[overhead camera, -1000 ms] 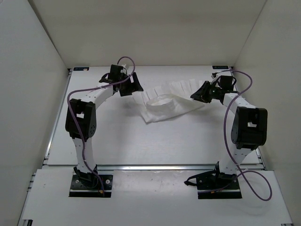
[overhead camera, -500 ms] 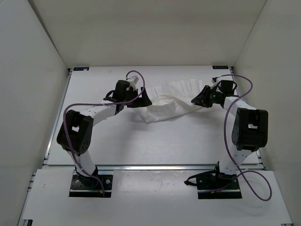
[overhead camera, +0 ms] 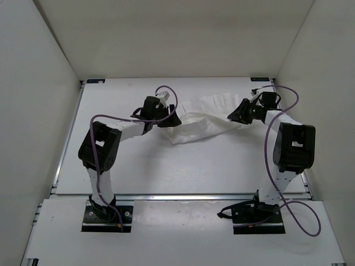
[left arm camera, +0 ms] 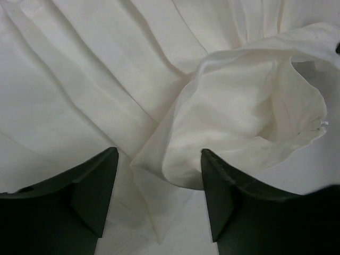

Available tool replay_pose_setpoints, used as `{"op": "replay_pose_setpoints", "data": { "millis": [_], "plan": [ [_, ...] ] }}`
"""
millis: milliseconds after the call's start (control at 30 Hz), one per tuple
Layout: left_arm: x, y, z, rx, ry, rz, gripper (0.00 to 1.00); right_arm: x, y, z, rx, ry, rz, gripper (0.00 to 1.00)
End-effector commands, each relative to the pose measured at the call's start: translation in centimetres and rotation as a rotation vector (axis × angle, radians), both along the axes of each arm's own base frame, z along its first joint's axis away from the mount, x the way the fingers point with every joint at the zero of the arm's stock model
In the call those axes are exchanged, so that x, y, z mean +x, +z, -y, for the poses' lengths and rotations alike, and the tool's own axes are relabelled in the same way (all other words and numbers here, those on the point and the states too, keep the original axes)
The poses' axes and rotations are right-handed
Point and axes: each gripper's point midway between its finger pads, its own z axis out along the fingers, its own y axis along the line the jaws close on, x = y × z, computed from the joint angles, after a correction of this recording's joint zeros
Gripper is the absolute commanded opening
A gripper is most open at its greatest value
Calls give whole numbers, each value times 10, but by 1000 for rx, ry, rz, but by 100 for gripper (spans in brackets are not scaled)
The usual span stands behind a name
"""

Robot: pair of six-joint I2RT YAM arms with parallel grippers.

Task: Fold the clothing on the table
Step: Fold the skirt

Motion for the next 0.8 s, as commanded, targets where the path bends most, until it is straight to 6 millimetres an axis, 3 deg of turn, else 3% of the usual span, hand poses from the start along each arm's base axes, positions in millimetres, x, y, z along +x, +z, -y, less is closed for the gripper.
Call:
{"op": "replay_pose_setpoints", "data": {
  "millis": [0, 33, 100, 133, 233, 367, 500, 533, 567, 600, 633, 667, 733, 767],
  "plan": [
    [16, 24, 9, -30, -2, 69, 63, 15, 19, 4, -24, 18, 80, 25],
    [15, 24, 10, -29, -4, 64, 49, 16, 18, 5, -28, 14, 79, 21],
    [17, 23, 8, -23, 7, 57, 22, 19, 23, 4, -9, 20, 90, 0],
    [20, 27, 7, -28, 20, 55, 1, 19, 24, 3, 1, 22, 88, 0],
    [21, 36, 5, -1, 38, 64, 0, 16, 31, -1, -2, 21, 106, 0],
    [28, 64, -11, 49, 55, 122, 0, 7, 40, -15, -14, 37, 147, 0],
    [47, 108, -26, 82, 91, 209, 0, 17, 87, -20, -20, 52, 243, 0],
    [55, 128, -31, 86, 114, 247, 0, 26, 108, -18, -28, 49, 286, 0],
    [65, 152, -36, 101, 136, 294, 0, 27, 117, -17, -30, 50, 288, 0],
    [77, 180, -43, 109, 166, 343, 0, 36, 144, -18, -32, 59, 337, 0],
    [84, 196, -46, 113, 185, 371, 0, 46, 177, -15, -26, 64, 399, 0],
    [90, 235, -49, 105, 208, 432, 0, 46, 189, -16, -27, 73, 406, 0],
    [94, 311, -60, 86, 248, 572, 0, 51, 261, -16, -39, 90, 548, 0],
    [90, 327, -63, 90, 259, 599, 0, 46, 280, -18, -46, 90, 583, 0]
  ]
}}
